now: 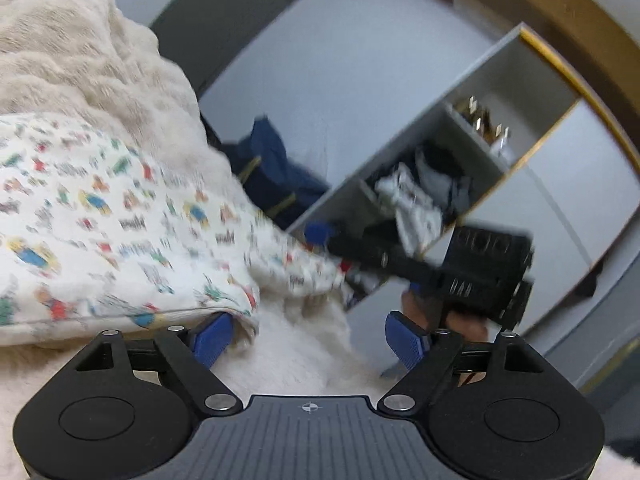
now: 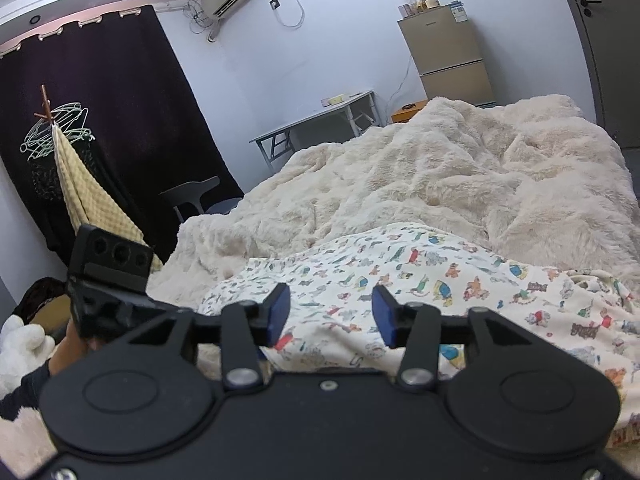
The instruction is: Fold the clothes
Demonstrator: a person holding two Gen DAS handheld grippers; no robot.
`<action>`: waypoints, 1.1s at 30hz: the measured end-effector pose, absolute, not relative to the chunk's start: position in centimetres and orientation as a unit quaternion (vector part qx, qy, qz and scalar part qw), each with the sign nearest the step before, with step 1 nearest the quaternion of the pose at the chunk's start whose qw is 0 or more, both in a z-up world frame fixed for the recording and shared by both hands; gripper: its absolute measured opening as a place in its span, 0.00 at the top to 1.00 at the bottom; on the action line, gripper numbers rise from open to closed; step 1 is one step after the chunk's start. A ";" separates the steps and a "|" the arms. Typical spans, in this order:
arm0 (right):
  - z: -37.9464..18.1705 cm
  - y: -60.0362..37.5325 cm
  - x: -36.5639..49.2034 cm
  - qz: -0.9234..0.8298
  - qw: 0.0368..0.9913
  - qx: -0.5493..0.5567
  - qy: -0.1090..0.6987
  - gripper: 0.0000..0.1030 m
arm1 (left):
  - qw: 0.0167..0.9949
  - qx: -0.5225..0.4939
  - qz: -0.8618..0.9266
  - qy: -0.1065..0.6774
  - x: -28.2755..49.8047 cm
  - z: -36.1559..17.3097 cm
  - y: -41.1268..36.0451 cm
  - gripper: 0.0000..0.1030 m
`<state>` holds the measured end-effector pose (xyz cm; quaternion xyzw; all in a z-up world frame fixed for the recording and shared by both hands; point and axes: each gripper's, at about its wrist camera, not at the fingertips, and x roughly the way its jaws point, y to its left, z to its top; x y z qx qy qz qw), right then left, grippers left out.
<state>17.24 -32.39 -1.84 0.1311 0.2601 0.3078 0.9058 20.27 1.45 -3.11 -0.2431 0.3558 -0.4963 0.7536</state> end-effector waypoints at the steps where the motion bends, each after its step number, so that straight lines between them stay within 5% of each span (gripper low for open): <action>1: -1.7 -32.5 17.3 0.307 0.906 0.131 0.261 0.57 | 0.754 -0.252 -0.494 0.352 20.4 -3.0 1.9 0.23; 7: -1.0 -30.4 18.3 0.329 0.896 0.082 0.287 0.51 | 0.755 -0.244 -0.500 0.347 20.4 -3.2 2.3 0.22; 16: 0.3 -24.4 21.1 0.368 0.861 -0.035 0.349 0.51 | 0.781 -0.005 -0.512 0.357 14.3 -6.4 -6.4 0.18; 21: -3.1 -19.0 20.4 0.368 0.827 -0.147 0.399 0.77 | 0.777 0.018 -0.528 0.341 12.0 -6.2 -6.5 0.18; 24: -5.0 -19.0 19.2 0.357 0.825 -0.170 0.404 0.77 | 0.775 0.031 -0.538 0.331 10.5 -6.1 -6.5 0.18; 33: -2.5 -31.2 15.1 0.301 0.891 0.049 0.337 0.59 | 0.791 -0.222 -0.464 0.332 14.4 -5.4 5.3 0.15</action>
